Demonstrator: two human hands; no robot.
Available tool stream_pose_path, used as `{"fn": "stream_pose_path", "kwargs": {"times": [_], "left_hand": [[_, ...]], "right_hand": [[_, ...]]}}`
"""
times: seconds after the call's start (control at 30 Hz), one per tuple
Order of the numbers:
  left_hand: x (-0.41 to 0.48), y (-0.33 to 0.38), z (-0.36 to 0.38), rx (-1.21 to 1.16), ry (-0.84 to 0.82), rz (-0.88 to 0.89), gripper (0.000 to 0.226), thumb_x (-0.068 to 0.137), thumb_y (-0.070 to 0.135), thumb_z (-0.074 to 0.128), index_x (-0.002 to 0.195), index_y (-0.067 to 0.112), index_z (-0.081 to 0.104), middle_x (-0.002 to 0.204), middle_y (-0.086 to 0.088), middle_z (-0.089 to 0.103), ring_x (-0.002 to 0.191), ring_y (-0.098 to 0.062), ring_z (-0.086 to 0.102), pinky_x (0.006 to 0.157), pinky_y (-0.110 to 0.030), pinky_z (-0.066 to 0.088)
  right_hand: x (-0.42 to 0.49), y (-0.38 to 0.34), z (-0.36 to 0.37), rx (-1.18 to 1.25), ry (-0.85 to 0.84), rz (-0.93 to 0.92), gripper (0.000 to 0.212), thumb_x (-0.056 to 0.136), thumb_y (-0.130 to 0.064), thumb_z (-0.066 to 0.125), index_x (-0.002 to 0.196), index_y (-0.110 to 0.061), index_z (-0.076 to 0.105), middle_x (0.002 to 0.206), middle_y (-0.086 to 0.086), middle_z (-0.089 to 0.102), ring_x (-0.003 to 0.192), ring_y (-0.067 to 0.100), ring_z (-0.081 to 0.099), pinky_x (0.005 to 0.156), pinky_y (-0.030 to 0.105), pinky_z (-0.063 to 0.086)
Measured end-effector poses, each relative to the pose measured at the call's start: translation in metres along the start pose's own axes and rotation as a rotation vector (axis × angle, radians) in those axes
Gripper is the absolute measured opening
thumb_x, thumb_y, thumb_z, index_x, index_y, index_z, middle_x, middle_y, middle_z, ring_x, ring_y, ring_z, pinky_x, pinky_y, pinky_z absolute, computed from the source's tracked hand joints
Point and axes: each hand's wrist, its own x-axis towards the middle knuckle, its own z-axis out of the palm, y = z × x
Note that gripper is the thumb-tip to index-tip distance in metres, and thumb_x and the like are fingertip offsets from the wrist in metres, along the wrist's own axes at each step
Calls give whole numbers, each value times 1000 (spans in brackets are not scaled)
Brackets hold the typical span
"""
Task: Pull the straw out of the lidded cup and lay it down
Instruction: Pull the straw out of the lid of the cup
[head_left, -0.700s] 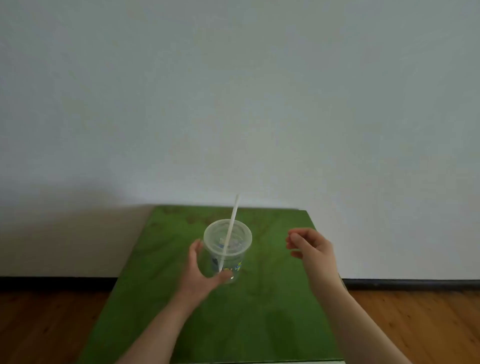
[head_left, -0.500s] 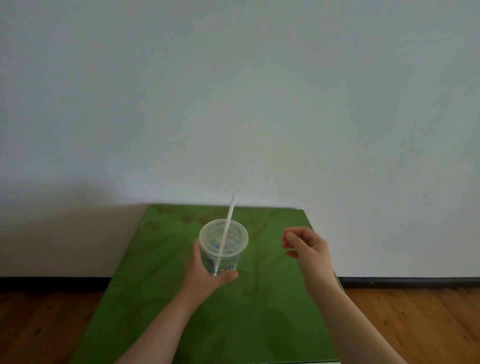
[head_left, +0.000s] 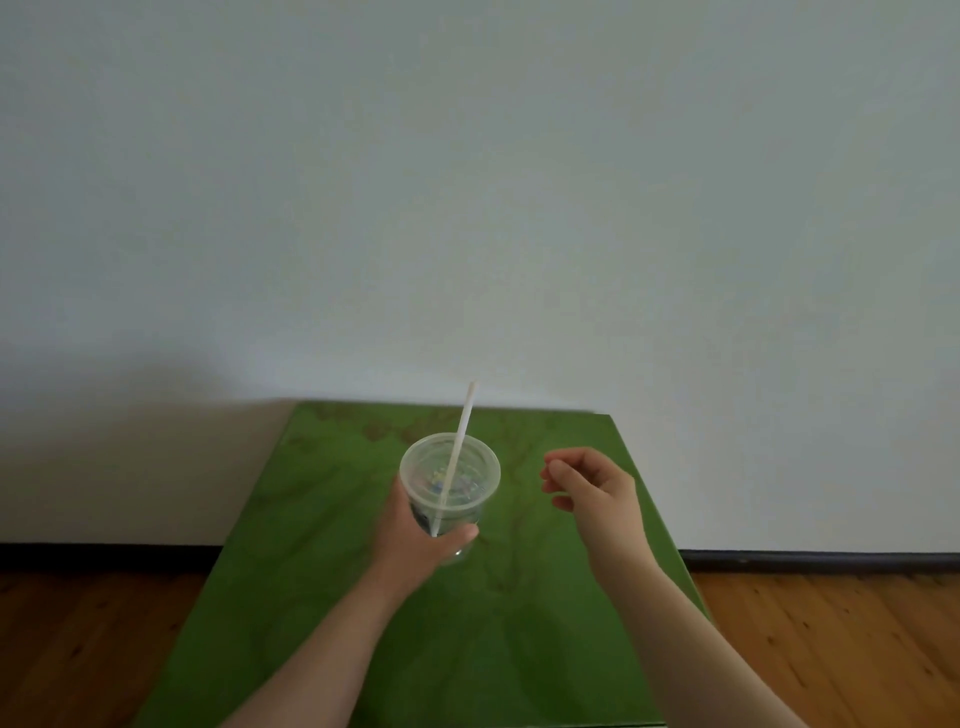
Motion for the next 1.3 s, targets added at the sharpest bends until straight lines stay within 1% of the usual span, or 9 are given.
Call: {"fn": "stream_pose_path", "kwargs": {"times": [0.13,0.23,0.3,0.4,0.6,0.8,0.97,1.13,1.3], "left_hand": [[-2,1,-1,33,-14,22,83,50,30,83,124,25,46,112,6,65,100,-8,64,88,-28,53],[-4,3,-3,75,-17,24,82,51,37,81,124,24,45,111,7,65,100,-8,64,90,-30,52],[-5,5,-3,91,-23,33,82,53,39,79,126,24,44,112,6,65,101,-10,64,93,-35,53],[-4,6,-3,97,-36,45,77,58,32,80,126,21,45,114,1,66,104,-14,65,95,-43,52],[-3,7,-3,120,-42,54,74,62,28,81,127,19,46,115,0,66,104,-15,65,95,-43,51],[-2,6,-3,109,-62,52,75,63,28,80,128,20,45,117,0,66,106,-16,64,96,-44,51],[-2,4,-3,104,-61,43,77,60,33,79,128,21,44,116,2,65,106,-14,63,97,-42,51],[-2,2,-4,110,-60,38,79,61,33,80,129,23,40,120,5,62,108,-9,61,99,-35,49],[-1,0,-4,132,-55,44,83,60,37,80,131,21,39,121,3,62,110,-11,61,99,-36,48]], "right_hand": [[13,-17,26,-147,-78,-56,12,76,-18,65,86,-27,65,77,-11,67,73,4,63,65,17,46],[21,-22,50,-369,-173,-59,37,75,-28,69,109,-17,59,90,-6,63,82,8,59,73,22,48],[23,-20,63,-500,-216,-61,41,74,-32,69,112,-17,58,97,-5,61,85,11,56,76,27,47],[24,-15,75,-598,-200,-83,33,75,-30,67,105,-17,63,100,-2,62,87,14,56,74,29,46],[22,-10,80,-668,-161,-137,14,80,-24,62,90,-16,68,99,0,66,95,20,57,77,37,50],[23,-11,81,-650,-166,-135,12,81,-23,61,86,-15,68,93,-1,67,90,19,58,76,39,51],[24,-17,80,-567,-152,-95,6,80,-22,63,78,-18,65,72,-12,60,66,12,55,64,34,49],[26,-27,77,-517,-135,-106,6,80,-21,63,78,-15,66,66,-10,60,69,15,59,66,32,49],[27,-36,75,-491,-110,-130,7,79,-19,63,80,-13,67,70,-4,64,74,20,62,69,34,51]]}}
